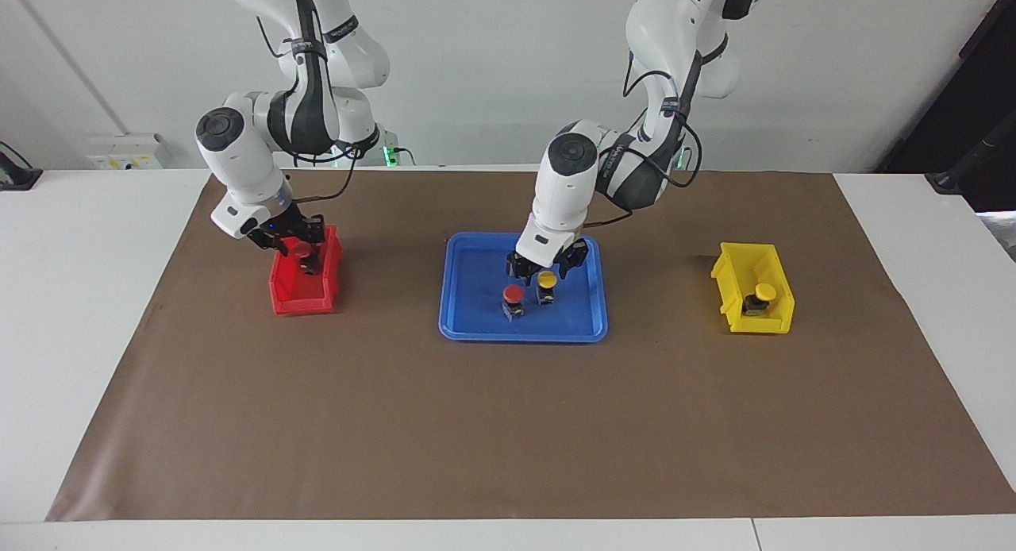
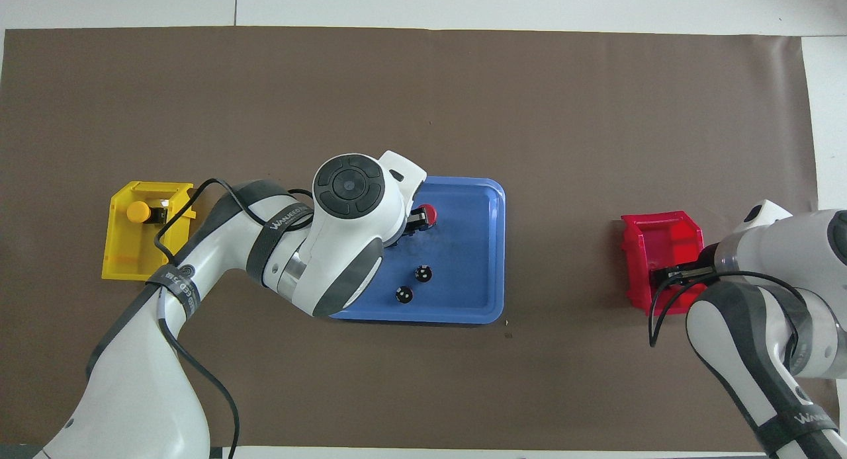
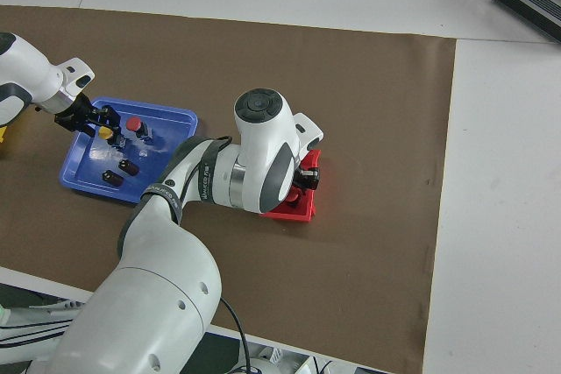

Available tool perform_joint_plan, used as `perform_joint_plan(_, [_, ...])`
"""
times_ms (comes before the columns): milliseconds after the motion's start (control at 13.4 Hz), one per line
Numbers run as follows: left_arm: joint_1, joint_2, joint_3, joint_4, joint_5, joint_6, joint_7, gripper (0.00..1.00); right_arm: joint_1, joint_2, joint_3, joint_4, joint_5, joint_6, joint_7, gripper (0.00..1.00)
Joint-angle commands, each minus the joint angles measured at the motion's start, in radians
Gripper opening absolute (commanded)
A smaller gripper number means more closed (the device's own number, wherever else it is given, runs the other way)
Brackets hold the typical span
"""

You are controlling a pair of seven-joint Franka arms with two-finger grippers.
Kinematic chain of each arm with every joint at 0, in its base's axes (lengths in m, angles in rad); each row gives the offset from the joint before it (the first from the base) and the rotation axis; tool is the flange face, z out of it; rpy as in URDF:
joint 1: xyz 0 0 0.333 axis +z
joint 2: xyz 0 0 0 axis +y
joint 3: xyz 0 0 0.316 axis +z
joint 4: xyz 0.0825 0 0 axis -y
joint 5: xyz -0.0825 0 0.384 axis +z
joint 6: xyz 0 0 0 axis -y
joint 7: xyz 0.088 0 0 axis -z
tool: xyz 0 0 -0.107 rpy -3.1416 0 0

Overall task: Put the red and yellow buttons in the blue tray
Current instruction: 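Grasp the second red button with the right gripper while the left gripper withdraws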

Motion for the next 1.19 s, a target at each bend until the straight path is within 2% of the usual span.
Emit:
perform_joint_plan(0, [0.015,-0.084,0.023,0.006,0.025,-0.120,0.012,0.90,-0.016,-0.024,0.011,-0.028,0.004,0.016,-0.028,0.64])
perform_joint_plan(224, [0.124,-0.167,0.023,0.003,0.025,-0.231,0.137,1.00,-0.016,-0.029,0.011,-0.033,0.004,0.016,-0.029,0.63])
perform_joint_plan(523, [0.327,-0.262,0.023,-0.025,0.025,-0.289,0.403,1.00,-0.018,-0.031,0.011,-0.040,0.004,0.016,-0.047,0.60])
perform_joint_plan(821, [0.518,-0.317,0.022,-0.023,0.022,-0.316,0.628,1.00,-0.018,-0.032,0.011,-0.042,0.004,0.016,-0.051,0.52])
perform_joint_plan(896, [0.536,-0.320,0.023,-0.022,0.017,-0.329,0.677,1.00,-0.018,-0.031,0.011,-0.042,0.004,0.016,-0.051,0.47])
perform_joint_plan(1120, [0.567,-0.326,0.025,-0.022,0.011,-0.334,0.737,1.00,-0.022,-0.029,0.011,-0.031,0.004,0.014,-0.071,0.23])
